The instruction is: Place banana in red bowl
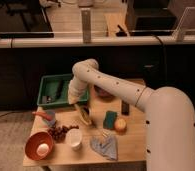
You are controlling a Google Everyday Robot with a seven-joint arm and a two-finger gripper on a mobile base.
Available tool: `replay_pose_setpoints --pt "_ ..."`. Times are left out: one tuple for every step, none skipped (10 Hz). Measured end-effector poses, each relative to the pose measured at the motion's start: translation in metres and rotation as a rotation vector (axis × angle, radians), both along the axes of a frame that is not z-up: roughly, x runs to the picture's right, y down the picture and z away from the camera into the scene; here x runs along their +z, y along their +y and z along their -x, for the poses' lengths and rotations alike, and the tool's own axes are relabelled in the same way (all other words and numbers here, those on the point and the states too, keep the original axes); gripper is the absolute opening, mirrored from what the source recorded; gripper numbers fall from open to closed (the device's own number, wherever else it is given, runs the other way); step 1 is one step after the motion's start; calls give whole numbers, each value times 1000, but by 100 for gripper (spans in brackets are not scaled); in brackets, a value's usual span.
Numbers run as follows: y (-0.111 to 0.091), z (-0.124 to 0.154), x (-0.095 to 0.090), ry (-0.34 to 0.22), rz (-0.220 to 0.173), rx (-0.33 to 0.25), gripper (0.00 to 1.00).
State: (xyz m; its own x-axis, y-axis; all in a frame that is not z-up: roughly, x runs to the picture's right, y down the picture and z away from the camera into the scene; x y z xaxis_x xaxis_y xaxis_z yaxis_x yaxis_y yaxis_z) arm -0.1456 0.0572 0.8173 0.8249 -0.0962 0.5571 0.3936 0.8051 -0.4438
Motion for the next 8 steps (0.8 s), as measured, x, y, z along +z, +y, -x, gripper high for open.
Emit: replay_pose_setpoints --pt "0 3 -3 44 5 40 64" --pt "-1 5 -5 92 13 88 73" --pt "0 4 -7 140 15 144 79" --pt "1 3 -8 171 24 195 80" --pt "2 1 -9 231 45 279 80" --pt "3 4 -10 266 62 320 80" --pt "4 5 -10 289 77 346 80" --pt "5 5 -9 315 95 372 80"
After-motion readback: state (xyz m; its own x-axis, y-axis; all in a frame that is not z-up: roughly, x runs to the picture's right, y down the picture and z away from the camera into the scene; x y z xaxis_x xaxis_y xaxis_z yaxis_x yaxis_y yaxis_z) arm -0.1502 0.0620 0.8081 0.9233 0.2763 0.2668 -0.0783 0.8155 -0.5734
